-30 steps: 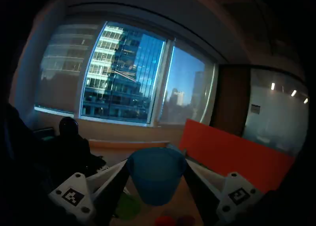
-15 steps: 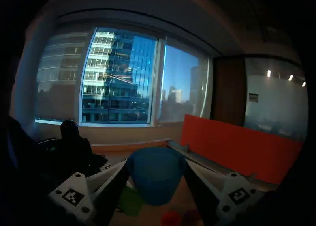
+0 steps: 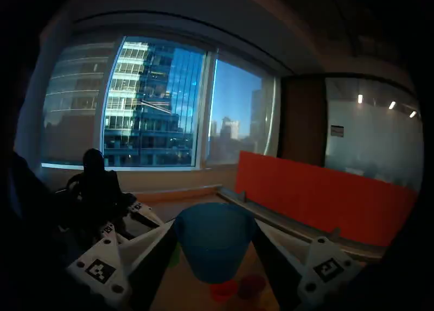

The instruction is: Pour water

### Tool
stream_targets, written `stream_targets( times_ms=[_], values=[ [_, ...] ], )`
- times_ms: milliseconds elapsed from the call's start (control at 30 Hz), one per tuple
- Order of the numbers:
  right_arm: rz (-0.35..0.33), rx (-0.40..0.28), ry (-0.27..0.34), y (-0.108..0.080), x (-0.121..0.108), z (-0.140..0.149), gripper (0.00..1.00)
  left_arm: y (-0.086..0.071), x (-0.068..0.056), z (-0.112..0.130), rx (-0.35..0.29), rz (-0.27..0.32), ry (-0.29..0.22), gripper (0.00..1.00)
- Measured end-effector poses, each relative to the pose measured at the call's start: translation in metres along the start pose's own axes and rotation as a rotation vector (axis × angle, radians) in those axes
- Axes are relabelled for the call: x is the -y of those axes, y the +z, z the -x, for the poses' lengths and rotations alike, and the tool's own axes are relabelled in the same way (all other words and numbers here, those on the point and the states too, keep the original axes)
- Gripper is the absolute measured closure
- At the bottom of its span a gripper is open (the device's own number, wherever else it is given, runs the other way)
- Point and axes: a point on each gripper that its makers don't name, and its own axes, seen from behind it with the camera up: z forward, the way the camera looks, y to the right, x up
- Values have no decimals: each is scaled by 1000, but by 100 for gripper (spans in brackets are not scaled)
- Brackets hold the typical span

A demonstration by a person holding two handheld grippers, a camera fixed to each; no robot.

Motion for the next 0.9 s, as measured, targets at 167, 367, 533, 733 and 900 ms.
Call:
stream_targets(
  times_ms=[167,367,533,733,900],
  values=[
    [8,-12,18,-7,-6,2,8,-3,8,0,5,-17,0,15],
    [0,-11,25,-10,-6,5,7,-5,12,-4,8,-25,4,15],
    [-4,-1,31,-9,-5,12,7,-6,14,-3,21,-26,12,15],
    [-7,22,37,-9,-5,29,7,-6,15,7,63,-20,25,15],
    [-6,48,40,-10,-7,43,7,-5,16,15,106,-17,40,15]
  ],
)
